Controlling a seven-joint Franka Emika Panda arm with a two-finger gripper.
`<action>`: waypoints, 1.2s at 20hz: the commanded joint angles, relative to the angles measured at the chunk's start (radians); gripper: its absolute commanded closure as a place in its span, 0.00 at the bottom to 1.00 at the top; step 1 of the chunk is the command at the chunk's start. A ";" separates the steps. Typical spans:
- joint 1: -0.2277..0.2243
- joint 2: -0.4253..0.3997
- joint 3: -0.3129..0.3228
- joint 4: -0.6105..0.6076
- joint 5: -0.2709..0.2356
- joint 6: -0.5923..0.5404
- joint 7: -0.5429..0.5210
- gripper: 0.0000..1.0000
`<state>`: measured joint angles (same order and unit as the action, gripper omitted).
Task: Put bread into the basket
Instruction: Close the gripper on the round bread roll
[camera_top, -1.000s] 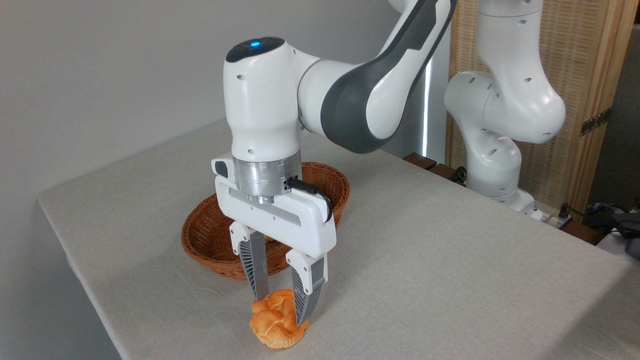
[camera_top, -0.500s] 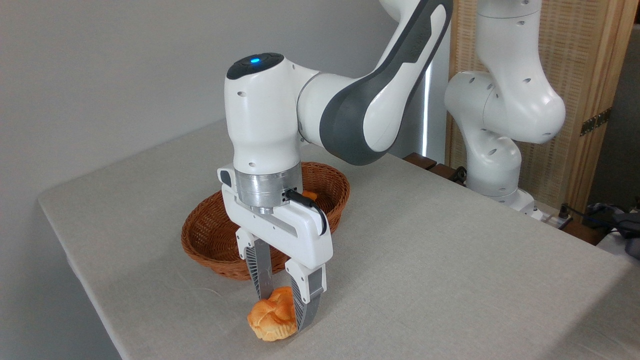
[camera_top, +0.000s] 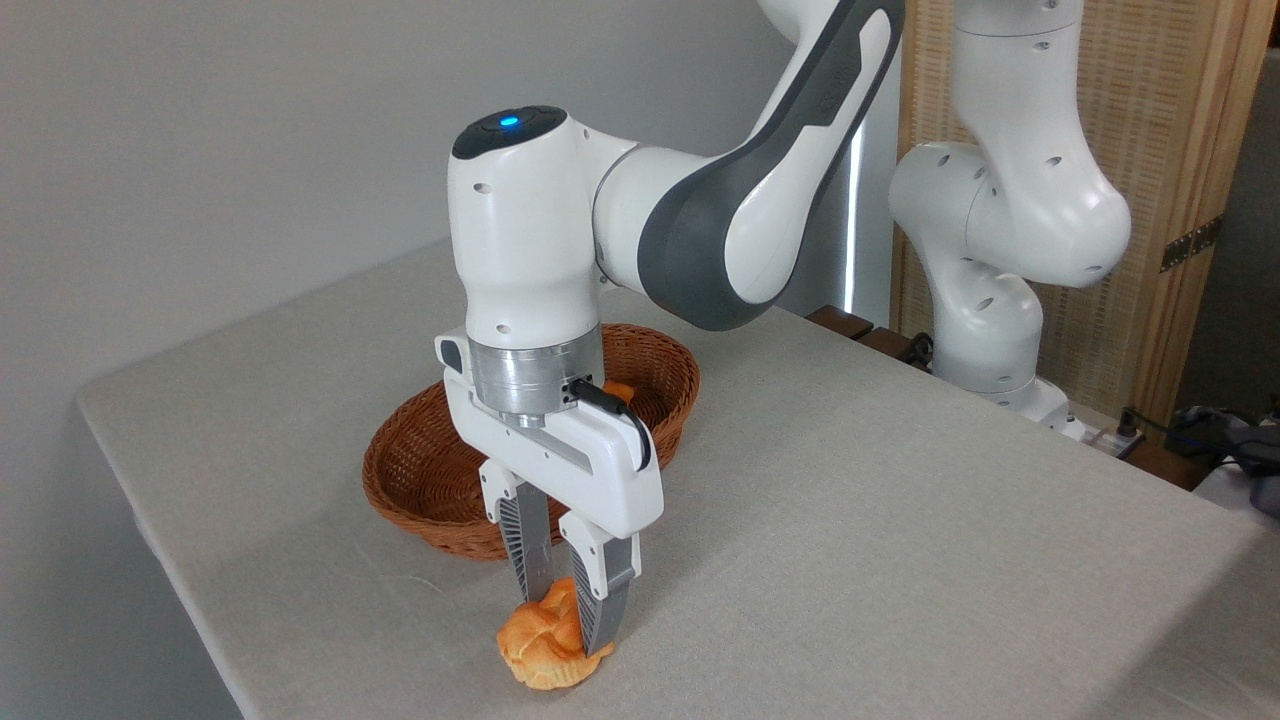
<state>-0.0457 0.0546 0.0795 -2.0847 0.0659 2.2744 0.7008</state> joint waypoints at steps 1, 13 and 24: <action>0.000 -0.002 0.005 -0.015 0.012 0.024 0.016 0.38; -0.002 -0.010 0.006 -0.012 -0.001 0.022 0.013 0.38; 0.000 -0.036 0.011 -0.002 -0.049 0.019 0.011 0.48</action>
<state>-0.0447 0.0476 0.0816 -2.0812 0.0613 2.2747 0.7017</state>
